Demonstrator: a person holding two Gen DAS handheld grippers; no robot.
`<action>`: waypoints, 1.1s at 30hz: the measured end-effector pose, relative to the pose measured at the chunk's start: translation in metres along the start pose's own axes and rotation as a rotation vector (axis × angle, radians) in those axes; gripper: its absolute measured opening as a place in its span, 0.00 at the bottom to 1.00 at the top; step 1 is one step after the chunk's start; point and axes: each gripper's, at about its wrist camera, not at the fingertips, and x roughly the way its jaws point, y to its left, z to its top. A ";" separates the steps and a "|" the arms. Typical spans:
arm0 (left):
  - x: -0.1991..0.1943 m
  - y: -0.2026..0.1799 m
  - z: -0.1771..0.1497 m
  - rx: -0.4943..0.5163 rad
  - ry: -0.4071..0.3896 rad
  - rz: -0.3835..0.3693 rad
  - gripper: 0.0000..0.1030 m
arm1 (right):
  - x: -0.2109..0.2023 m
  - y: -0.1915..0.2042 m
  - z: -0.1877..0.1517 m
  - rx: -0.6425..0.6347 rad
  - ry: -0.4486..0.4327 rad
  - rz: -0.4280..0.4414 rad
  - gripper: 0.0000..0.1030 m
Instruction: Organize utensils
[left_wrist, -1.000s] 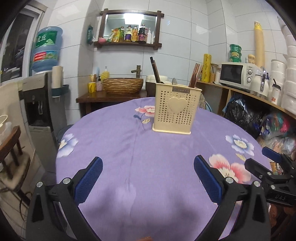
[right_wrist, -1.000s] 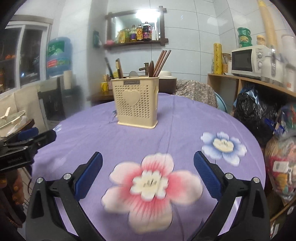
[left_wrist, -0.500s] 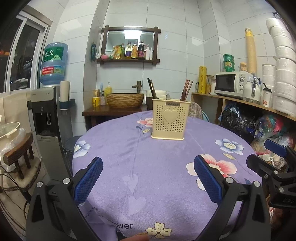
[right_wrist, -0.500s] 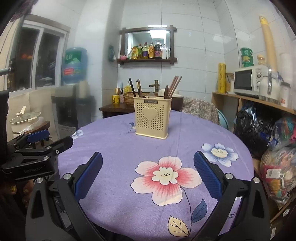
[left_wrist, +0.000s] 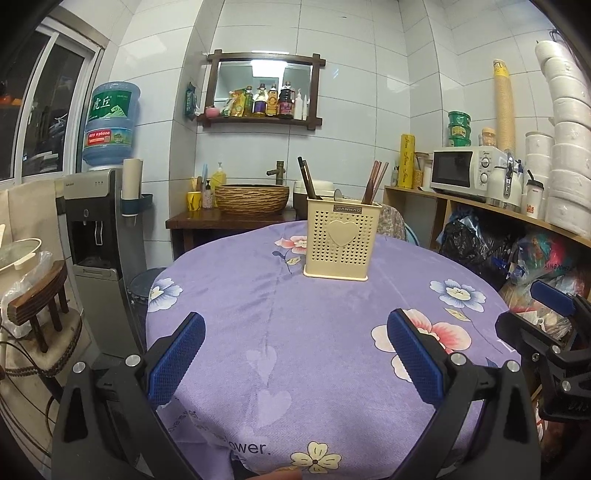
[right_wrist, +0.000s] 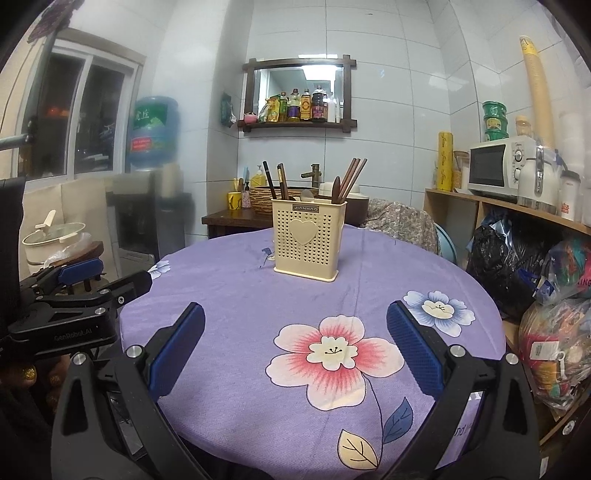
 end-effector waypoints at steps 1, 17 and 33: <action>0.000 0.000 0.000 0.001 0.000 0.001 0.95 | 0.000 0.000 0.000 -0.001 0.000 0.000 0.94; -0.001 -0.002 -0.001 0.005 0.007 0.003 0.95 | 0.000 0.003 -0.001 -0.007 0.006 0.002 0.94; 0.000 -0.001 -0.001 0.005 0.011 0.006 0.95 | 0.000 0.004 -0.003 -0.010 0.006 0.001 0.94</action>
